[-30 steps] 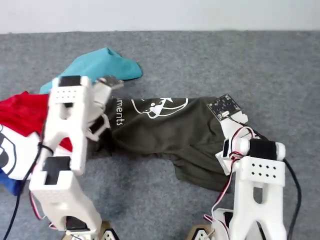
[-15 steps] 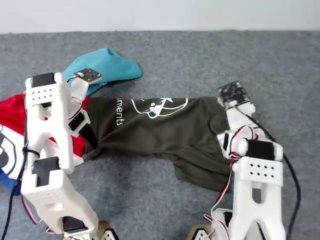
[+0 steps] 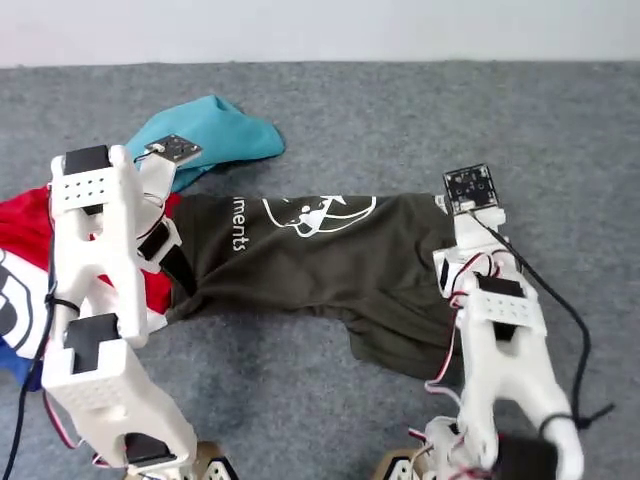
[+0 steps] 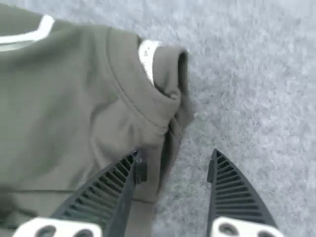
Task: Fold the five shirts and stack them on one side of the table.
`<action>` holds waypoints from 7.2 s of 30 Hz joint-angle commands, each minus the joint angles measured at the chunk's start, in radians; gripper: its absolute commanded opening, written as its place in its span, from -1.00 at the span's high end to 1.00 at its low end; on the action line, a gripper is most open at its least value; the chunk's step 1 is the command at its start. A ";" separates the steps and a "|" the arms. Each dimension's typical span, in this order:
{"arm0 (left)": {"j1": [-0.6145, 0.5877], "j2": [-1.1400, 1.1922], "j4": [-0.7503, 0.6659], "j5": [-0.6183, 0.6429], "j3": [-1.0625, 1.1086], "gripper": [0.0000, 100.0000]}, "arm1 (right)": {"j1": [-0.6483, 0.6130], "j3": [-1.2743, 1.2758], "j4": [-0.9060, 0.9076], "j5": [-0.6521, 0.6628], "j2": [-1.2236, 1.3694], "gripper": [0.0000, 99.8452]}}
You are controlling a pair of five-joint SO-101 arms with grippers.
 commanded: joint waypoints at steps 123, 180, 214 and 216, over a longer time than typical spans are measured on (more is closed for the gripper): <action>0.239 -0.052 -0.101 0.463 0.047 0.40 | 0.375 0.069 0.918 0.459 -0.456 0.98; 0.239 -0.052 -0.052 0.463 0.047 0.40 | 0.277 -0.833 0.295 0.114 0.676 0.60; 0.101 0.476 -0.460 0.583 -0.371 0.46 | 0.272 -0.344 0.742 0.184 -0.559 0.60; 0.101 0.528 -0.405 0.583 -0.473 0.46 | 0.275 -0.333 0.759 0.184 -0.579 0.60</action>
